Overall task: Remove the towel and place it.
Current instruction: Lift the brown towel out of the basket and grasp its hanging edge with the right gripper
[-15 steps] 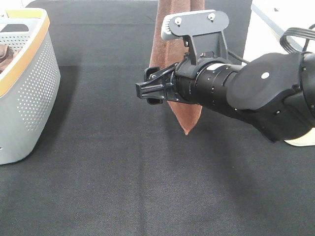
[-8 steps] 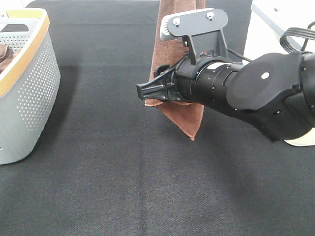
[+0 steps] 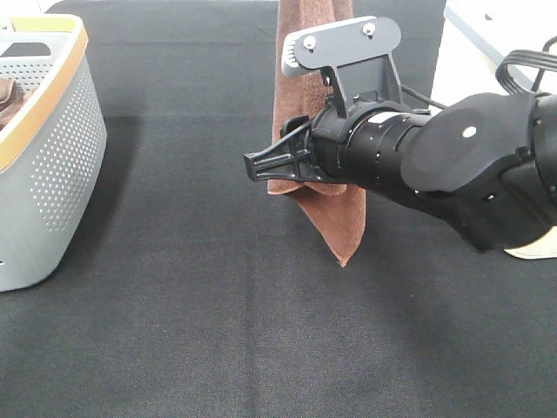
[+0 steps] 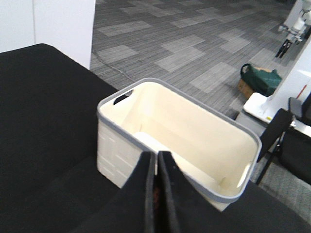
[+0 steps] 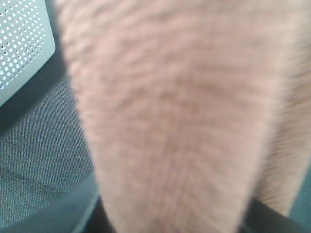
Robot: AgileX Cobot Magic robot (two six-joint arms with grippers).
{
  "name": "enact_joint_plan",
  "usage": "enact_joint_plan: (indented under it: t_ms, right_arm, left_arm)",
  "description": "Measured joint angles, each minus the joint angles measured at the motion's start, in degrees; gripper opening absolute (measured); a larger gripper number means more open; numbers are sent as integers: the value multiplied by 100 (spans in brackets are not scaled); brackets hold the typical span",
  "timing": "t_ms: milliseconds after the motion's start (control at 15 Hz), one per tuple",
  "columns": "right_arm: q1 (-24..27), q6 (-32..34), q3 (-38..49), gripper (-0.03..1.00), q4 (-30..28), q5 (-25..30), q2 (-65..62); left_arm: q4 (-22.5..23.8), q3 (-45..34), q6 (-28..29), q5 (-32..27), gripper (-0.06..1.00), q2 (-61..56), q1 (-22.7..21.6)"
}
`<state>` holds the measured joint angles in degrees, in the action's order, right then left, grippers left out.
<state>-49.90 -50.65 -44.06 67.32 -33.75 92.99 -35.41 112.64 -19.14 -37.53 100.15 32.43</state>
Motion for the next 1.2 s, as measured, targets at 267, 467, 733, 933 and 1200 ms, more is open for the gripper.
enact_joint_plan:
  t_ms: [267, 467, 733, 933, 1200]
  right_arm:
    - [0, -401, 0, 45, 304, 0, 0]
    - [0, -739, 0, 33, 447, 0, 0]
    - [0, -802, 0, 31, 556, 115, 0]
    - [0, -802, 0, 36, 602, 172, 0]
    - [0, -848, 0, 25, 642, 195, 0]
  left_arm:
    - [751, 0, 395, 17, 0, 0, 0]
    - [1175, 0, 573, 23, 0, 0, 0]
    - [1558, 0, 710, 126, 0, 0, 0]
    - [1885, 0, 945, 126, 0, 0, 0]
    - [2366, 0, 1220, 97, 0, 0, 0]
